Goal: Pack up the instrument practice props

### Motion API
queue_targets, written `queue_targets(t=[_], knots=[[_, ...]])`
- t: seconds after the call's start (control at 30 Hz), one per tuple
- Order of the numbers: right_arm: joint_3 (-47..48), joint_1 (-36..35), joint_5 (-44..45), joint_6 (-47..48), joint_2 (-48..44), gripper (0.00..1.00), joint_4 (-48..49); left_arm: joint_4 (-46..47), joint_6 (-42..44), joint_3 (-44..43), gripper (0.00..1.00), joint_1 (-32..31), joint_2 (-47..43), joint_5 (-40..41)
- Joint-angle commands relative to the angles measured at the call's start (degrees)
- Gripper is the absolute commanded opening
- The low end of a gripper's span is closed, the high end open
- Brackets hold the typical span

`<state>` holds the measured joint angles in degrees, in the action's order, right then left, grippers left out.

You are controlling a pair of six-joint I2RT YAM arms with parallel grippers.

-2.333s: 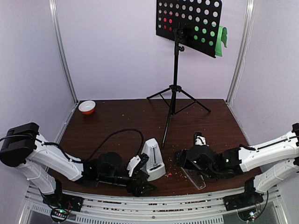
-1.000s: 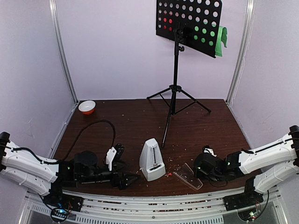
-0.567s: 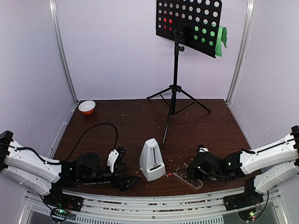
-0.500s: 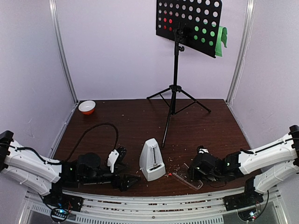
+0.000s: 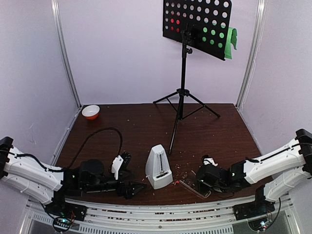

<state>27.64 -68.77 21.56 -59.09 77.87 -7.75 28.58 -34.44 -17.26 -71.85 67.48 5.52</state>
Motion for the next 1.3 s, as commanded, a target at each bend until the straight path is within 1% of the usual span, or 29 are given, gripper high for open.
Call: queue_targets(t=[0.0,0.07,0.2,0.3,0.37,0.4,0.5,0.53,0.57,0.63,0.73,0.83,0.93,1.0,1.07,1.1,1.2,1.27], knots=[[1.4,-1.0,2.3,-0.9,1.8,0.09,-4.1,2.0,-0.9,0.1,0.98,0.0,-3.0,1.5],[2.0,-1.2,2.8,-1.9,1.1,0.00,-5.1,1.5,-1.5,0.6,0.98,0.0,-4.2,1.6],[2.0,-1.7,5.0,-4.1,-3.9,0.00,-5.9,0.2,-2.3,0.7,0.98,0.0,-7.3,1.0],[-0.1,-1.7,6.5,-6.4,-11.7,0.00,-4.7,-1.2,-2.4,0.4,0.98,0.1,-10.5,0.7],[-4.0,-1.7,4.5,-4.7,-18.7,0.00,2.7,-2.1,-2.4,0.0,0.98,0.0,-13.0,0.2],[-6.1,-1.7,2.7,-2.6,-22.5,0.00,8.1,-2.3,-2.5,-0.2,0.98,0.1,-14.3,-0.2],[-10.7,-1.5,-8.3,4.3,-32.0,0.00,23.4,-3.4,-4.2,-1.0,0.98,1.3,-17.8,-3.1],[-10.8,-1.5,-13.5,6.1,-33.7,0.00,26.5,-4.0,-5.1,-1.3,0.98,2.2,-19.3,-4.7],[-10.0,-1.5,-18.0,7.7,-34.7,0.00,27.4,-4.6,-5.8,-1.8,0.98,3.0,-20.3,-6.3],[-5.8,-1.5,-26.2,9.9,-33.8,0.00,23.5,-5.5,-7.2,-2.7,0.98,5.0,-22.0,-10.1],[0.3,-1.6,-35.4,12.5,-29.1,0.00,13.7,-7.3,-8.0,-5.0,0.98,7.9,-22.4,-17.3],[4.4,-1.6,-42.3,14.7,-23.3,0.00,6.8,-13.2,-4.6,-10.1,0.98,8.6,-20.3,-22.7],[8.8,-1.7,-45.2,18.1,-18.0,0.00,-0.9,-17.5,0.0,-14.6,0.98,8.6,-17.4,-30.2],[13.0,-1.7,-45.6,20.6,-15.1,0.00,-7.0,-16.8,1.2,-15.6,0.98,8.1,-15.0,-37.4],[16.9,-1.7,-46.1,22.5,-12.5,0.00,-11.6,-17.1,2.8,-16.4,0.98,6.1,-12.2,-40.7],[18.7,-1.6,-46.8,23.4,-11.3,0.00,-13.2,-18.4,4.2,-17.2,0.96,4.2,-10.5,-40.8],[22.7,-1.5,-49.1,25.4,-7.7,0.00,-16.3,-22.3,7.6,-19.4,0.83,0.7,-5.1,-42.5],[24.2,-1.4,-50.2,26.6,-5.9,0.00,-16.8,-22.3,8.3,-19.8,0.75,-0.4,-2.8,-43.2]])
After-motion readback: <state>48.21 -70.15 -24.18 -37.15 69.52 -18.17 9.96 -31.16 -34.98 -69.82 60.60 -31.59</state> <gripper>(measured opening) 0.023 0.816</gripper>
